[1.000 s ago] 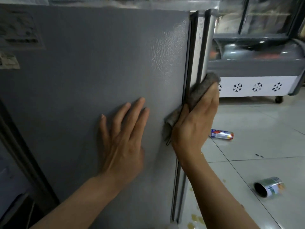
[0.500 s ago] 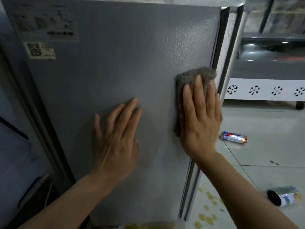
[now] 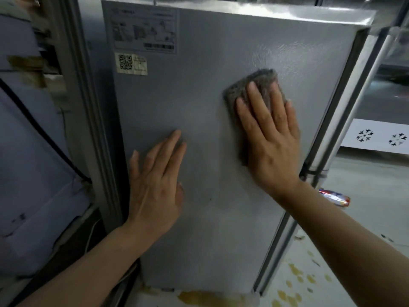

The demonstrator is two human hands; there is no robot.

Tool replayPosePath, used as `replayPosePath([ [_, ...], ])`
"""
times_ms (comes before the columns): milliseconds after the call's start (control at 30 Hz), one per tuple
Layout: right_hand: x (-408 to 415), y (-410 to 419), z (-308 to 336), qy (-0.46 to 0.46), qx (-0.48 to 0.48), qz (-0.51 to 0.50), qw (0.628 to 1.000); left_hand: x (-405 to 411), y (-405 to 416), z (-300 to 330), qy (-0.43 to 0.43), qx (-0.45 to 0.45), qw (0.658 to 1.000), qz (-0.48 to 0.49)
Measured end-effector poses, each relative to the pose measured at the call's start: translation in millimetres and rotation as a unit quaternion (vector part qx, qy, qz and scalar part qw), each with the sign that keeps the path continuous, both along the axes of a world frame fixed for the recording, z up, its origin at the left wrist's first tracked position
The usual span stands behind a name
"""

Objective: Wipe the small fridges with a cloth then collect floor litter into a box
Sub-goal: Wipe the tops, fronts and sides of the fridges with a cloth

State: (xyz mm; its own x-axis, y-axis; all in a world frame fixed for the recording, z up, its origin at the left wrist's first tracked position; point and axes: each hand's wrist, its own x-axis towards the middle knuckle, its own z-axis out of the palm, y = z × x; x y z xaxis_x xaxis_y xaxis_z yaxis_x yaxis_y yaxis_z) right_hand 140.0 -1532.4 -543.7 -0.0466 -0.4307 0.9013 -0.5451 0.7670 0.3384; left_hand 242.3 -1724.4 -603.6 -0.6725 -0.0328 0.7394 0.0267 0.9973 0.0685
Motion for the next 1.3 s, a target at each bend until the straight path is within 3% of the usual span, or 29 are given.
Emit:
replayPosePath([
  [67, 7, -9, -41, -0.027, 0.052, 0.011, 0.998, 3, -4, -7, -0.01, 0.009, 1.0, -0.003],
  [167, 19, -9, -98, -0.033, 0.257, 0.008, 0.966, 10, -13, -21, -0.031, 0.014, 0.999, 0.003],
  [267, 23, -4, -99, -0.017, 0.377, 0.003, 0.926, 17, -26, -27, -0.04, 0.028, 0.999, 0.003],
  [333, 20, -10, -70, 0.0, 0.353, 0.006, 0.936, 20, -34, -27, -0.043, 0.039, 0.998, 0.001],
  [467, 11, -47, -1, 0.022, 0.135, 0.011, 0.991, 21, -45, -26, -0.04, 0.052, 0.998, -0.006],
  [533, 14, -62, -7, 0.01, 0.084, 0.004, 0.996, 22, -48, -29, -0.037, 0.065, 0.997, -0.016],
  [600, 20, -69, -44, -0.007, 0.133, 0.009, 0.991, 23, -50, -35, -0.032, 0.08, 0.996, -0.021],
  [667, 30, -67, -81, -0.013, 0.255, 0.015, 0.967, 26, -53, -42, -0.033, 0.09, 0.995, -0.019],
  [767, 33, -64, -87, 0.005, 0.358, 0.017, 0.933, 28, -60, -49, -0.031, 0.11, 0.993, -0.035],
  [833, 30, -71, -66, 0.014, 0.34, 0.023, 0.94, 27, -65, -51, -0.019, 0.135, 0.989, -0.063],
  [967, 22, -107, -8, 0.035, 0.181, 0.028, 0.983, 23, -68, -55, 0.005, 0.18, 0.976, -0.126],
  [1067, 24, -125, -19, 0.022, 0.121, 0.023, 0.992, 21, -70, -61, 0.018, 0.247, 0.957, -0.151],
  [1133, 29, -124, -56, 0.008, 0.192, 0.026, 0.981, 22, -70, -67, 0.016, 0.316, 0.934, -0.163],
  [1200, 38, -117, -88, 0.003, 0.323, 0.025, 0.946, 25, -69, -74, 0.0, 0.383, 0.906, -0.181],
  [1300, 42, -114, -81, 0.018, 0.405, 0.01, 0.914, 28, -71, -82, -0.005, 0.45, 0.872, -0.196],
])
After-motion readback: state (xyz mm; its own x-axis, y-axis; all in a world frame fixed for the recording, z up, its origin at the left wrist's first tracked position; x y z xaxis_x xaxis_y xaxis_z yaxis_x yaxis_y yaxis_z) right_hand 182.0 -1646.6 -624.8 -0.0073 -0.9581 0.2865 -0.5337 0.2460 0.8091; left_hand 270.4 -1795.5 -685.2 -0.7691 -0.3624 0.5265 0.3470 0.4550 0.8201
